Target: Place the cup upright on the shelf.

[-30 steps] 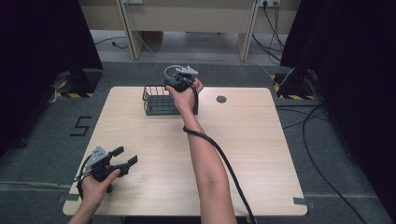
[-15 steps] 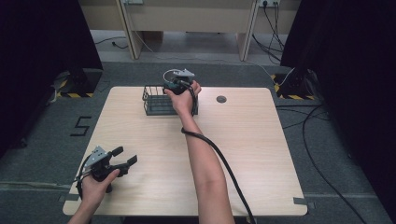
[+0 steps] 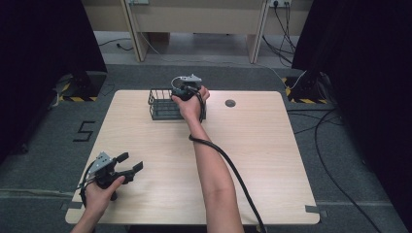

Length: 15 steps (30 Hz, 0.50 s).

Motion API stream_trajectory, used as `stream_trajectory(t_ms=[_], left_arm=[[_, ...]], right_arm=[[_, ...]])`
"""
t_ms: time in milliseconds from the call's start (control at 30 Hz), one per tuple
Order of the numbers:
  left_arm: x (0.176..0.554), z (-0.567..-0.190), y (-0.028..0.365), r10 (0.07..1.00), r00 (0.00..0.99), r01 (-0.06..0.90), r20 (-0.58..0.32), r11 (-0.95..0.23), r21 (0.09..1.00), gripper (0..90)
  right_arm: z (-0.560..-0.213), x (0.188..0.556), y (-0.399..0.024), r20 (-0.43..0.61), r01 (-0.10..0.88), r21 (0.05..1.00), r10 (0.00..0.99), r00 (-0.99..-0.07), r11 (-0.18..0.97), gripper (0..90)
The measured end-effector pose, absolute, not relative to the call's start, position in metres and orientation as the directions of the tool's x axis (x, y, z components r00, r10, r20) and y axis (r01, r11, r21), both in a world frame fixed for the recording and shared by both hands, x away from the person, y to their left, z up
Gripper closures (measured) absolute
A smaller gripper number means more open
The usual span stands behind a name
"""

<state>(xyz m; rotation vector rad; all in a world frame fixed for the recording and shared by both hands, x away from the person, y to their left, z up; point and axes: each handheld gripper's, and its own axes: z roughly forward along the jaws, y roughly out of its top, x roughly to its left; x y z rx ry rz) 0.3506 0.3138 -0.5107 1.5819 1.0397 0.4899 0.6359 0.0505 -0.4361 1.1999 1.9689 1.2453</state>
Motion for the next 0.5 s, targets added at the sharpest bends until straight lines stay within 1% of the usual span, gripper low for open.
stream_trajectory(t_ms=[500], left_arm=[[0.3513,-0.5115,0.3144,0.824,0.522,0.365,-0.219,0.016,0.931,17.5]], right_arm=[[-0.4383,0.6329,0.045,0.031,0.411,0.892,0.881,-0.473,0.19,15.2]])
